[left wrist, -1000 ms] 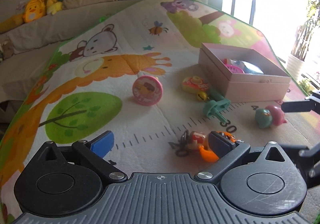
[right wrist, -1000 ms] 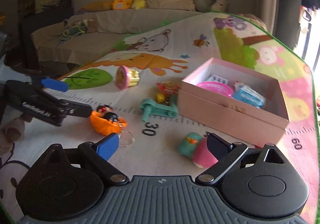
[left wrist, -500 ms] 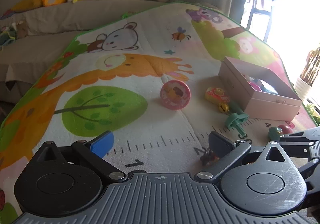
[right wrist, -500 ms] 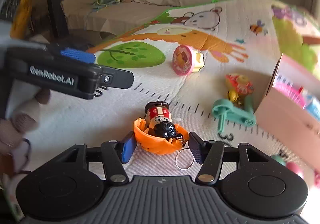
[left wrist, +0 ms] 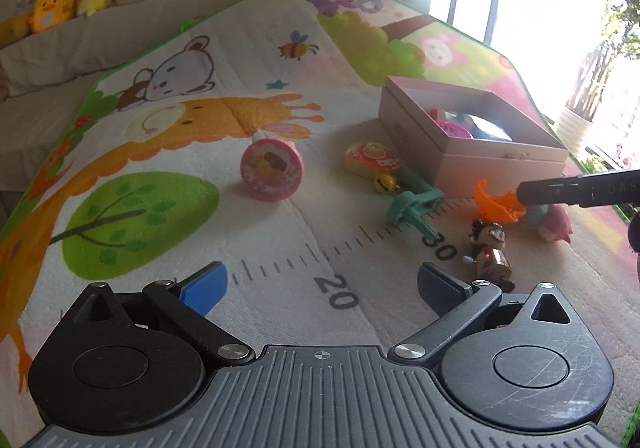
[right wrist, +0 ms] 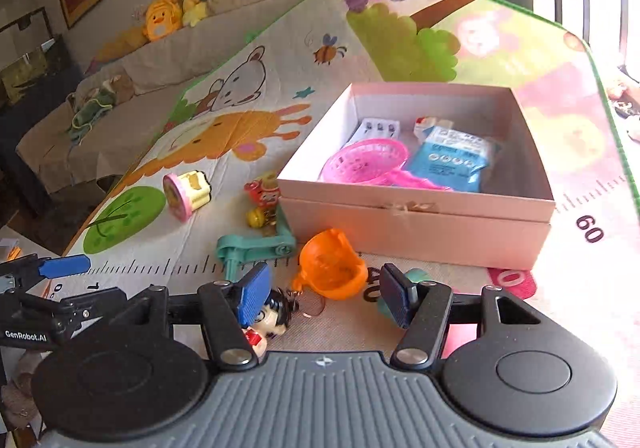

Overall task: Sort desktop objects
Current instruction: 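Grasp the pink pig toy with the right tool while the left tool holds the figure, then carry the figure and pink pig into the pink box, open both tools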

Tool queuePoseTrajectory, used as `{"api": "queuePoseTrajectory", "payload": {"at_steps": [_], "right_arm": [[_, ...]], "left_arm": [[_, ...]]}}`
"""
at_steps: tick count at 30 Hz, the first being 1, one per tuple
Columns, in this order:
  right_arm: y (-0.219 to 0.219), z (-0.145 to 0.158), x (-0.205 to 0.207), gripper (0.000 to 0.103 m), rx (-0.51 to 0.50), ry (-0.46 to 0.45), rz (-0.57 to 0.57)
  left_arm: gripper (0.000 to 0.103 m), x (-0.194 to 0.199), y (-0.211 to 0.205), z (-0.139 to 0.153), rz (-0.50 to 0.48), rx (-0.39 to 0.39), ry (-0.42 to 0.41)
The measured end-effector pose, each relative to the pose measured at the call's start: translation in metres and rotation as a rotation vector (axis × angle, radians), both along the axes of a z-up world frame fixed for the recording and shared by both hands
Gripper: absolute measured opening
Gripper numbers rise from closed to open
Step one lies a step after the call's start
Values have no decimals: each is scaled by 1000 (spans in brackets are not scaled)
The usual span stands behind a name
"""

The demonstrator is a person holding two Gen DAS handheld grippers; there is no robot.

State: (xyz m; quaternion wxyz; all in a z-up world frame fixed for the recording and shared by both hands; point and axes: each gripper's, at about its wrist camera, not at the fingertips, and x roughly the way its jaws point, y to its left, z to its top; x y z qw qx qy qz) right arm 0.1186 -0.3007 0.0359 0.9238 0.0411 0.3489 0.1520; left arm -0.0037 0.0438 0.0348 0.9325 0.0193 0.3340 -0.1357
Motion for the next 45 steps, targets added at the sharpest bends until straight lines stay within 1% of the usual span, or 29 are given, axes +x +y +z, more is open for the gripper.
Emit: {"api": "queuePoseTrajectory", "payload": {"at_steps": [3, 6, 7, 9, 12, 14, 15, 17, 18, 21, 23, 24, 25, 28, 29, 30, 31, 32, 35, 39, 42, 45], "right_arm": [[2, -3, 0, 61, -35, -16, 42], [8, -5, -4, 61, -104, -45, 72], [8, -4, -6, 61, -119, -62, 67], [0, -1, -9, 61, -119, -81, 49], [-17, 6, -13, 61, -119, -102, -1], [-28, 7, -17, 67, -128, -111, -38], [-33, 5, -18, 68, -130, -109, -51], [-40, 1, -19, 69, -133, -92, -59], [-41, -2, -19, 69, -138, -84, -56], [-37, -15, -16, 69, -179, -70, -24], [-31, -23, -12, 69, -203, -66, -7], [-28, -26, -10, 69, -203, -64, 2], [-27, -27, -7, 69, -200, -64, 9], [-19, -31, 3, 69, -208, -68, 41], [-16, -33, 8, 69, -218, -57, 49], [-12, -35, 12, 67, -233, -33, 57], [-10, -36, 12, 61, -248, -20, 60], [-8, -36, 10, 48, -261, -9, 74], [-12, -27, -7, 48, -235, 5, 111], [-25, 0, -41, 48, -192, -13, 144], [-33, 35, -63, 48, -154, -78, 161], [-40, 75, -73, 48, -117, -179, 153]], "left_arm": [[103, -3, -18, -4, -59, 35, -1], [103, -8, -41, -7, -139, 66, 1], [103, -9, -49, -7, -164, 75, -5], [103, -11, -64, -8, -205, 86, -21], [103, -5, -87, -8, -253, 84, -31], [103, 3, -99, -8, -266, 78, -32], [101, 8, -105, -9, -267, 81, -30], [92, 16, -114, -13, -273, 90, -14], [82, 20, -118, -16, -275, 97, 4], [78, 25, -125, -25, -267, 120, 30], [78, 24, -126, -27, -261, 129, 32], [73, 24, -125, -27, -262, 128, 34], [64, 23, -125, -26, -261, 123, 40], [51, 23, -123, -23, -263, 121, 50], [48, 22, -123, -23, -262, 128, 48], [48, 21, -123, -22, -263, 133, 47], [48, 18, -123, -21, -266, 137, 46], [48, 15, -122, -20, -270, 140, 44], [48, -3, -117, -14, -295, 156, 20], [48, -27, -110, 4, -319, 173, -28], [48, -39, -109, 30, -336, 179, -102], [48, -44, -113, 63, -351, 191, -214]]}}
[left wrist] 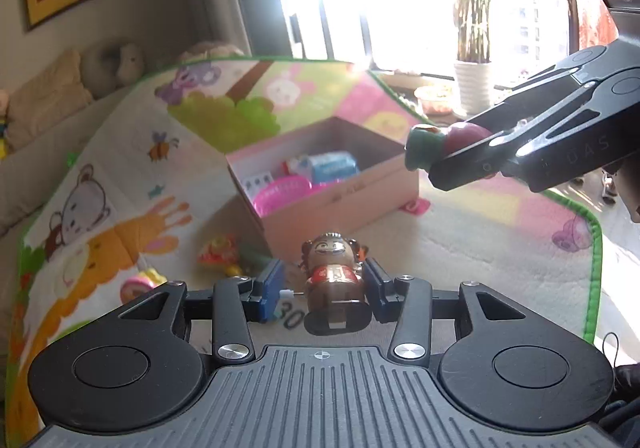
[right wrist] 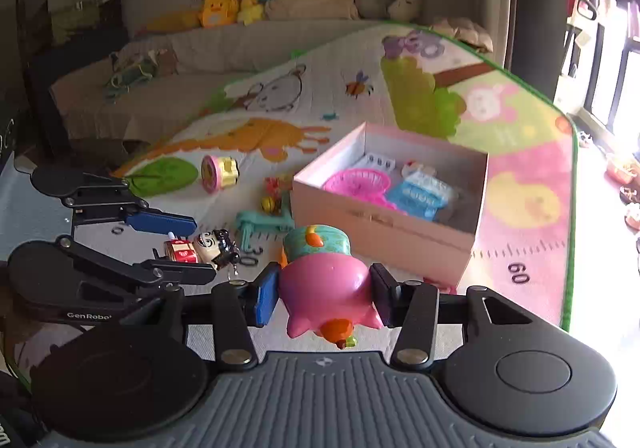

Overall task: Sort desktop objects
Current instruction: 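Carry the figure and pink pig into the pink box, open both tools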

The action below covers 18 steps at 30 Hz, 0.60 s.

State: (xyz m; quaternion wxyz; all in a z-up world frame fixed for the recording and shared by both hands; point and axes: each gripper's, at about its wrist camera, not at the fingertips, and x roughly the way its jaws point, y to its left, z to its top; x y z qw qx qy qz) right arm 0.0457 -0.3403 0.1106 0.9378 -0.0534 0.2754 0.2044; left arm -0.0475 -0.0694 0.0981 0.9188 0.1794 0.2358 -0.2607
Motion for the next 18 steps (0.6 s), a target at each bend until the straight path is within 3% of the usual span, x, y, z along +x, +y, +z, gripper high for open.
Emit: {"api": "queuePoseTrajectory", "payload": {"at_steps": [3, 6, 12, 15, 18], "right_arm": [[-10, 34, 4, 48, 42, -91, -28], [-20, 57, 21, 48, 58, -150, -80], [-33, 61, 80, 48, 61, -138, -177], [-35, 49, 112, 48, 68, -91, -206], [-33, 32, 138, 48, 56, -53, -223]], "left_arm": [[48, 7, -7, 31, 16, -11, -111], [48, 28, -16, 51, 39, -30, -157], [50, 105, -48, 50, 63, -88, -197], [71, 144, -46, 36, 99, -144, -89], [92, 146, -19, 18, 136, -204, -19]]}}
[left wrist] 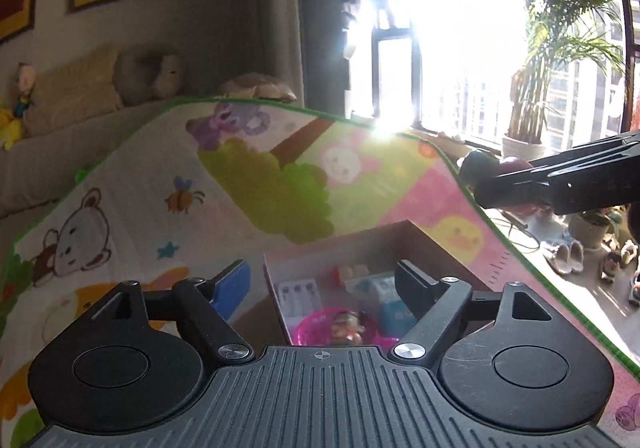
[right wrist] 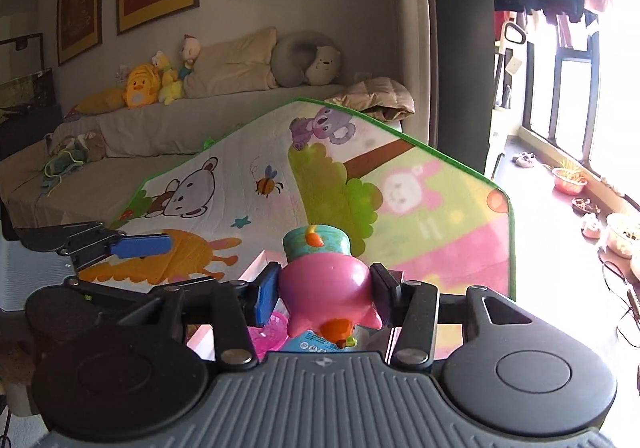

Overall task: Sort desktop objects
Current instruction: 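Carry the figure and pink pig into the pink box, open both tools, then grasp the teal plastic wrench with the left tool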

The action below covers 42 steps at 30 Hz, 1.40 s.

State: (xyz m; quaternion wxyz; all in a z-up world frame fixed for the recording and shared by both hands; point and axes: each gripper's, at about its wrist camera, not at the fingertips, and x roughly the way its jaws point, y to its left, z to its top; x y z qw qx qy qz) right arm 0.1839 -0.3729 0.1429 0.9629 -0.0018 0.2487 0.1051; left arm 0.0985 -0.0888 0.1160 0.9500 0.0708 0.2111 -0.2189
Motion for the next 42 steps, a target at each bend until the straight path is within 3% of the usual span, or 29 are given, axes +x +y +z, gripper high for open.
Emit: {"api": "queuePoseTrajectory", "payload": {"at_steps": [1, 9, 11, 13, 15, 20, 25, 28, 34, 38, 42], "right_arm": [[2, -5, 8, 48, -2, 13, 3], [59, -42, 92, 48, -17, 87, 87], [69, -50, 107, 60, -38, 104, 64], [69, -53, 110, 63, -23, 120, 43], [66, -54, 101, 64, -19, 117, 30], [57, -55, 38, 90, -84, 60, 61], [57, -71, -26, 103, -51, 110, 144], [64, -93, -51, 103, -33, 148, 157], [70, -141, -70, 103, -45, 238, 94], [65, -154, -71, 103, -22, 290, 60], [67, -157, -75, 103, -47, 272, 66]], "left_arm": [[97, -6, 11, -9, 14, 3, 1], [100, -35, 67, -67, 89, 37, 143], [101, -38, 77, -76, 112, 46, 158], [102, -39, 86, -84, 130, 49, 170], [103, -39, 92, -91, 136, 34, 197], [103, -34, 93, -100, 133, -5, 224], [103, -39, 91, -100, 167, 20, 185], [103, -46, 92, -100, 212, 43, 179], [103, -52, 94, -111, 237, 77, 278], [103, -52, 97, -114, 245, 68, 299], [103, -52, 97, -114, 247, 65, 301]]}}
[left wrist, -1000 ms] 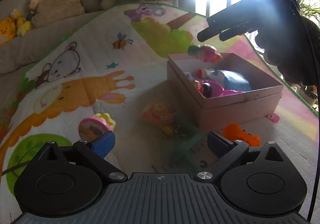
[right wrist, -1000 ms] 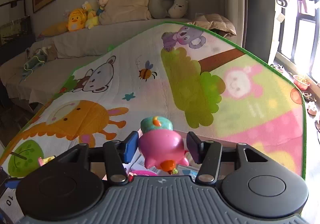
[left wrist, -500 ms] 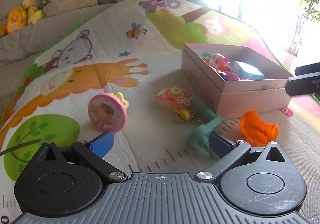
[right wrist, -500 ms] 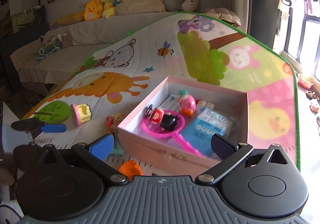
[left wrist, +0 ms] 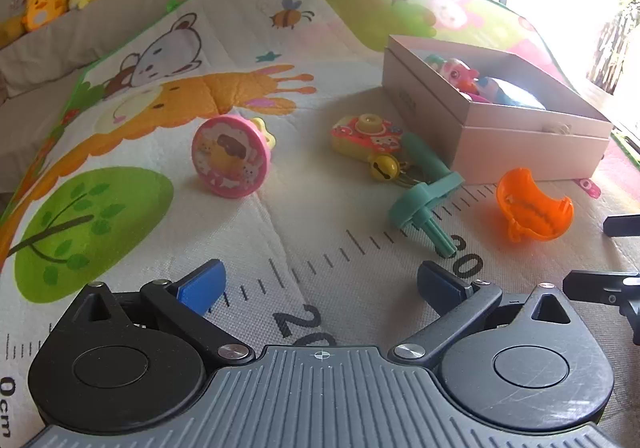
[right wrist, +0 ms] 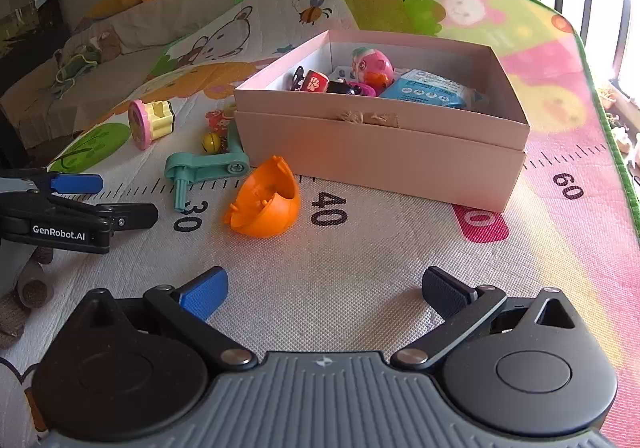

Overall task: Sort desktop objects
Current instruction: 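Grasp the teal plastic wrench with the left tool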

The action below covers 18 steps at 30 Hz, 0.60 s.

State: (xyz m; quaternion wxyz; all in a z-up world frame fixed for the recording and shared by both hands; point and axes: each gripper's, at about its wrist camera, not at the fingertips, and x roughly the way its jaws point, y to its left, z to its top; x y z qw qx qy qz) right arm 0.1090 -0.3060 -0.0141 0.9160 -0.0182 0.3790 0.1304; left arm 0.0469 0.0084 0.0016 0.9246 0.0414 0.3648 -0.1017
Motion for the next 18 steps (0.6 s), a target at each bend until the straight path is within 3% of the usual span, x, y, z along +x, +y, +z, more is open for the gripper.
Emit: {"api": "queuePoseTrajectory", "payload": {"at_steps": [6, 10, 14, 15, 16, 18], "right_arm": [[5, -2, 0, 103, -31, -2, -12], [4, -3, -3, 103, -27, -15, -8], [2, -2, -3, 103, -2, -20, -13], [1, -2, -4, 103, 0, -21, -14], [1, -2, -4, 103, 2, -22, -15], [1, -2, -4, 103, 8, -24, -16]], "left_arm": [[103, 2, -1, 2, 1, 2, 14], [103, -2, 3, 17, -53, -132, -19], [101, 1, -22, 29, -108, -77, -90], [91, 4, -29, 28, -123, -57, -89], [72, 8, -36, 26, -135, -36, -80], [61, 17, -46, 19, -139, -14, -53]]}}
